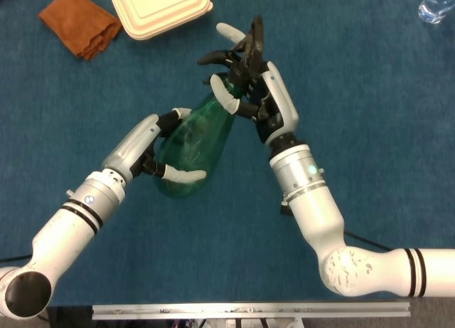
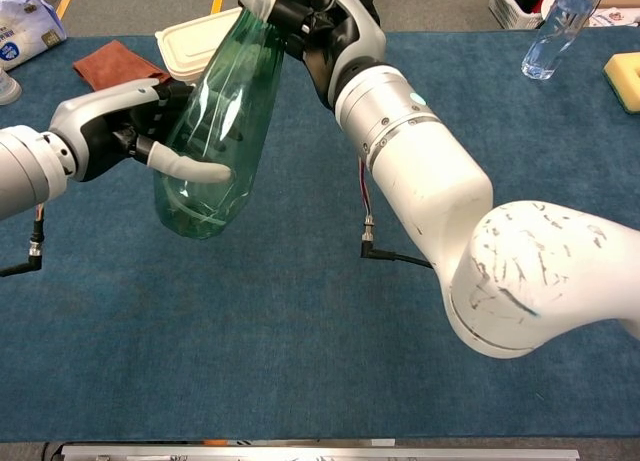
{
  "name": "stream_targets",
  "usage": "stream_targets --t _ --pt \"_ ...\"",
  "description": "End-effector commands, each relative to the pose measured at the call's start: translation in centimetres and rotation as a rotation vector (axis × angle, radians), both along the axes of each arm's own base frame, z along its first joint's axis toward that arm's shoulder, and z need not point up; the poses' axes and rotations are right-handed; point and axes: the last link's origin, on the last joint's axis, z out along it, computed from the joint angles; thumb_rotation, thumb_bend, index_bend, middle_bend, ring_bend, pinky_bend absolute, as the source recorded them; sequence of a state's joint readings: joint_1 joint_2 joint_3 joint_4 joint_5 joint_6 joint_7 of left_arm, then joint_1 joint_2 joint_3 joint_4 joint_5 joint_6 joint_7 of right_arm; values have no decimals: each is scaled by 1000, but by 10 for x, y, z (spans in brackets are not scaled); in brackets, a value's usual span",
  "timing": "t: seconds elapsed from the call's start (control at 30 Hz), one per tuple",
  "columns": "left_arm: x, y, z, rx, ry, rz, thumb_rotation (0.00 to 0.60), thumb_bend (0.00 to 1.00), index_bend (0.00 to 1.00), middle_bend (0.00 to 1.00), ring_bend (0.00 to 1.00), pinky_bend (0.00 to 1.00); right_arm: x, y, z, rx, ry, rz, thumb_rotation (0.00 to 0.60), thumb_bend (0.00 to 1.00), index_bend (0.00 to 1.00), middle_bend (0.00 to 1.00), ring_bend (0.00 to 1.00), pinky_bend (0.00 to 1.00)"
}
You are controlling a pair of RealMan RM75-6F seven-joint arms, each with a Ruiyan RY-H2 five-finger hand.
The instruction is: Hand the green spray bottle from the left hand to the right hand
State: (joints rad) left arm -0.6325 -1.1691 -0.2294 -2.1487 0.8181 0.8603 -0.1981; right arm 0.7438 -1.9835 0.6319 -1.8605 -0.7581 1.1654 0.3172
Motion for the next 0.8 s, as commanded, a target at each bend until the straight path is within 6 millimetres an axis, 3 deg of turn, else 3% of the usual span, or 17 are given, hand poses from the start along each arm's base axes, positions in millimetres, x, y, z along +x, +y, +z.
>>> stream_targets --t 0.03,0.2,0.53,0.8 --pt "-1 0 0 1 2 1 600 174 423 427 357 587 0 -2 1 5 -10 -9 600 704 193 355 273 418" --pt "-1 2 1 13 0 3 600 174 414 427 357 588 -1 -3 5 27 -29 -18 600 715 247 365 314 466" --pt "0 5 2 22 -4 3 600 173 411 427 357 589 -2 -4 8 41 -30 -7 600 714 363 365 314 467" --pt "-1 8 3 30 -5 -2 600 173 345 417 352 592 -5 -8 12 43 -36 -15 600 715 460 365 314 467"
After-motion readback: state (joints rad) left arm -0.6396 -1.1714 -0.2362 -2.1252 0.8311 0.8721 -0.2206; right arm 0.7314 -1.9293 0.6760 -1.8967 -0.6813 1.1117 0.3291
